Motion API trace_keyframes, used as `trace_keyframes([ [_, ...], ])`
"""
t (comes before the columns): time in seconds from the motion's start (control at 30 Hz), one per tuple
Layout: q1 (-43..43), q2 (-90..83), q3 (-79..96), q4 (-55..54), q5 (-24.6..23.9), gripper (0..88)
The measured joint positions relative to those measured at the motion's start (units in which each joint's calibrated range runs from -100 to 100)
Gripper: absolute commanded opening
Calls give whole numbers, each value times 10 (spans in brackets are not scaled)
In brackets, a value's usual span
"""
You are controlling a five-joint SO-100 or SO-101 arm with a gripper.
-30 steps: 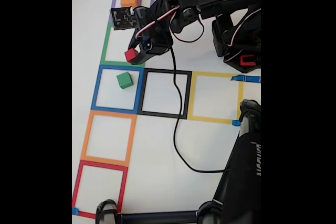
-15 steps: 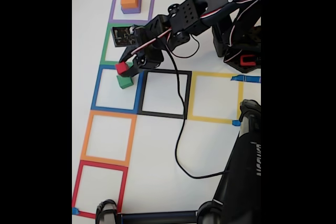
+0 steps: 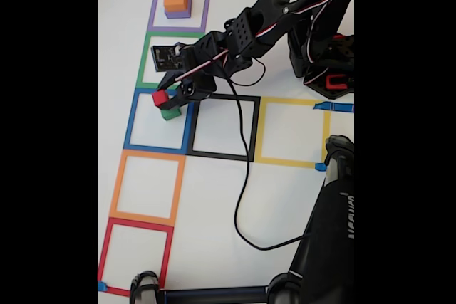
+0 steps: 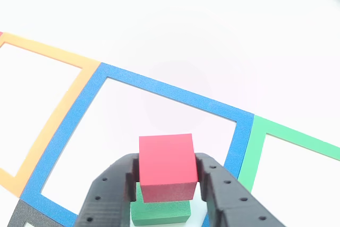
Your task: Tower of hanoi
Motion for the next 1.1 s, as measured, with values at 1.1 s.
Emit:
trace_keyframes([
  [1.1, 9, 48, 27, -67, 0, 53],
])
